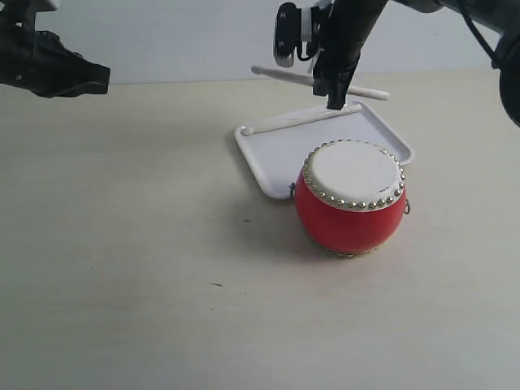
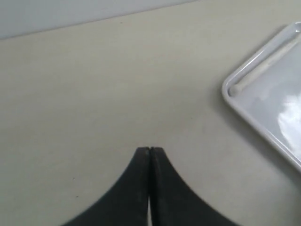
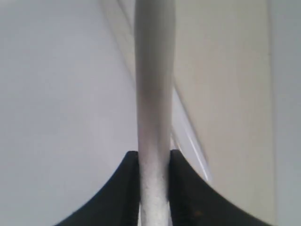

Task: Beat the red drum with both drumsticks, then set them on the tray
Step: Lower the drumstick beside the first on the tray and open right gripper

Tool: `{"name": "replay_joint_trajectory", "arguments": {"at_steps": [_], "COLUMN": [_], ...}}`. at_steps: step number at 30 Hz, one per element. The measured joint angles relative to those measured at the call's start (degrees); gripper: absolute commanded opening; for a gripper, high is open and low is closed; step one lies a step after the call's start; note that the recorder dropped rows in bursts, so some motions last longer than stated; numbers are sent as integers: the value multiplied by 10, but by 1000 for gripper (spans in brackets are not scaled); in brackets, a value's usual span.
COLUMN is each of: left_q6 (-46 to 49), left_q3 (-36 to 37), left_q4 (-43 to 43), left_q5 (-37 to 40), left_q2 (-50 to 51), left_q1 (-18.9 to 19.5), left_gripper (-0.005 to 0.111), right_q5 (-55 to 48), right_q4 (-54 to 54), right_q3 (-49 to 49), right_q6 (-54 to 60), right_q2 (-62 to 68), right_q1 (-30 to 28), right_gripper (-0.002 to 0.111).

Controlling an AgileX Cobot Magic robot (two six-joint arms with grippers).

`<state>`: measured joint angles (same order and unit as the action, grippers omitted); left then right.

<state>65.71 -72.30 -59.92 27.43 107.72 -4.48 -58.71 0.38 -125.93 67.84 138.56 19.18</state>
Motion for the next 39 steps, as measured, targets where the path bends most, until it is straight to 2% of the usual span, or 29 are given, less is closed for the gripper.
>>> {"name": "replay_joint_trajectory", "arguments": {"at_steps": [7, 11, 17, 25, 33, 39], "left_q6": [0, 0, 1, 1, 1, 1], "left_q3": [5, 5, 5, 5, 5, 5], "left_q4": [8, 10, 19, 20, 21, 21], "left_q5": [-56, -72, -78, -78, -78, -78], "left_q2": [-3, -3, -3, -3, -3, -3], "left_q1": [-59, -77, -81, -81, -81, -81], "left_gripper": [0, 0, 0, 0, 0, 0], "right_q5": [-35, -39, -43, -55, -34, -30], "right_q4": [30, 34, 24, -76, -88, -90], "right_q3": [0, 0, 0, 0, 0, 0], "right_q6": [51, 70, 98, 125, 125, 119], "right_q2": [24, 24, 24, 50, 71, 71], "right_q1": [4, 12, 30, 44, 45, 46], "right_gripper": [0, 0, 0, 0, 0, 14]}}
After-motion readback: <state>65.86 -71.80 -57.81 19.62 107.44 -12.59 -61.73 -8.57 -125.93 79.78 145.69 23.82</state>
